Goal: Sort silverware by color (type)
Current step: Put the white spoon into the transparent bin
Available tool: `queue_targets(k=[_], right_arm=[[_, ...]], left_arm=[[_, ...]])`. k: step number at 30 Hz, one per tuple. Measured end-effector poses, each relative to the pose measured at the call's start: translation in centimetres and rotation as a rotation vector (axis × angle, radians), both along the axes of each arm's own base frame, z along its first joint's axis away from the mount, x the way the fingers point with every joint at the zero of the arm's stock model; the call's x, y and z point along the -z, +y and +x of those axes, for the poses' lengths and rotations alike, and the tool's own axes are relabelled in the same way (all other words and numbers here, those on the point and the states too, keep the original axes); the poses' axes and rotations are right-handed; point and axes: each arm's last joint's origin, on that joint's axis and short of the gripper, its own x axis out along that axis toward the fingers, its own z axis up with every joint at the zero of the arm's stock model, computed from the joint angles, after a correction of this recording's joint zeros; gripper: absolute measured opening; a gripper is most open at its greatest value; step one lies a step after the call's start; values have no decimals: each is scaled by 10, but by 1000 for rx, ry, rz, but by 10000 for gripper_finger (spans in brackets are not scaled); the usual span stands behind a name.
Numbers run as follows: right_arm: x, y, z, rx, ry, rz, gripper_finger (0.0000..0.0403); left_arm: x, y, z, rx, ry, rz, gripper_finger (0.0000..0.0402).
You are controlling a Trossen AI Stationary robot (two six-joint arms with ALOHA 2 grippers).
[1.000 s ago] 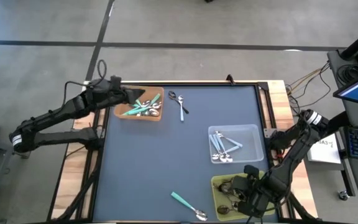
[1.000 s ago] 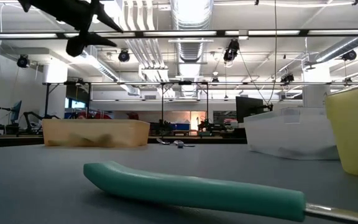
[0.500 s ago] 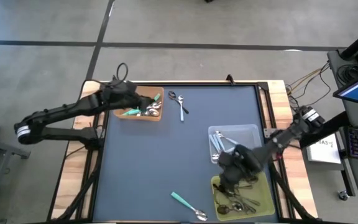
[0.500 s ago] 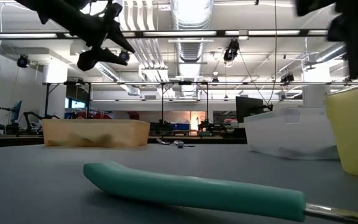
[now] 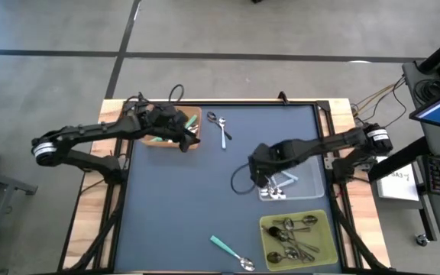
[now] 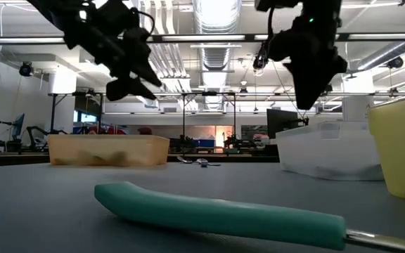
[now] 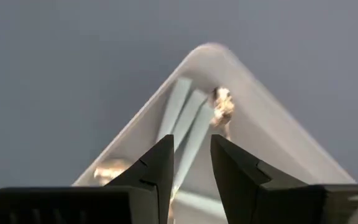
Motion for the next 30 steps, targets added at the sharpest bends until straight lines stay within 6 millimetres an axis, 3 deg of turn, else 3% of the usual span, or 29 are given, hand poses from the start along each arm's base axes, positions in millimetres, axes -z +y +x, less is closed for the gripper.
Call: queue_targets(k=[4,8,13,16,22,30], right_arm=[[-1,-27,8,166,-94,-43,99],[-8,-54,28,325,-355,-26,95],[-17,-83,52,345,-630,-55,96],[-8,-97,65,365,-700,-59,101],[20,-113,91,349,-672,22,122],[39,-146,115,429,-598,55,149]], left_arm=[[13,6,6,-65,75,33,178],[17,9,6,-81,96,50,178],[2,12,-4,-82,54,111,178],[-9,15,-16,-92,27,162,178],[-29,22,-39,-153,-35,212,178],[-44,20,-54,-209,-88,259,178]])
